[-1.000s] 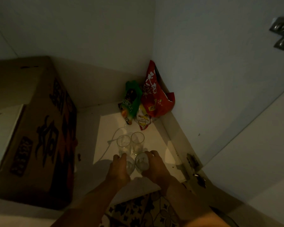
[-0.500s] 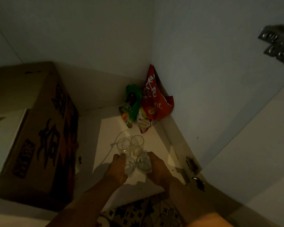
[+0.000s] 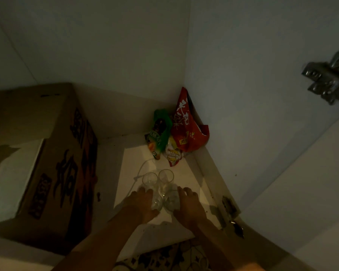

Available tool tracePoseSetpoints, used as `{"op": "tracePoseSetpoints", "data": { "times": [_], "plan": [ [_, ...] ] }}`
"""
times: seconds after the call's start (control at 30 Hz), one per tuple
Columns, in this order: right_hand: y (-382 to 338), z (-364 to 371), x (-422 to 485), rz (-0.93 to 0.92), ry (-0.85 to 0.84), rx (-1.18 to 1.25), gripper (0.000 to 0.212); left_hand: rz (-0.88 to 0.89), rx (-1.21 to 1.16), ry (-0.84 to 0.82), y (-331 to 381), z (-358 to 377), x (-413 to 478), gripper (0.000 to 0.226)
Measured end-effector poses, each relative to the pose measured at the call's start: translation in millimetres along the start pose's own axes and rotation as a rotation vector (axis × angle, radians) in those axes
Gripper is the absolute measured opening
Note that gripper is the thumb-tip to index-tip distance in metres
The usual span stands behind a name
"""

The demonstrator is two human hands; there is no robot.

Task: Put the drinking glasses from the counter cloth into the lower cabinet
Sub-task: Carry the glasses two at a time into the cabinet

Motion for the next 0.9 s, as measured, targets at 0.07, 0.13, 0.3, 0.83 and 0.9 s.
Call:
{"op": "tracePoseSetpoints", "data": {
  "times": [0.07,0.13,0.3,0.83,0.9],
  "plan": [
    [-9.6,-27.2,-12.6,0.007,0.056,-0.088,0.068,0.029,0.023,-0.041,12.1,-11.9,-10.6,0.076],
    [-21.5,-55.0,-29.1,0.002,0.052,-0.145,0.059,0.064,0.095,-0.117,27.7,-21.9,-34.5,0.072],
    [-47.3,-133.7,-99.0,0.014,-0.143,-0.097,0.045,0.025,0.129,-0.236,68.1,-67.4,-114.7,0.070],
    [-172.1,-486.5,-378.7,-0.023,-0.351,-0.266,0.038,0.104,0.063,-0.306,248.1,-393.7,-388.6,0.045],
    [-188.0,-523.6,-394.9,-0.043,-0.333,-0.300,0.041,0.128,0.086,-0.285,260.9,-429.4,-404.5,0.043]
  ]
}}
Point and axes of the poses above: each hand's wrist, its own x-axis towards the middle knuckle, its own z-axis out of the palm, y = z × x, the point moved 5 cm from there along x, towards the middle knuckle, and after that the axes turned 9 degrees about z, right-handed, at the moved point
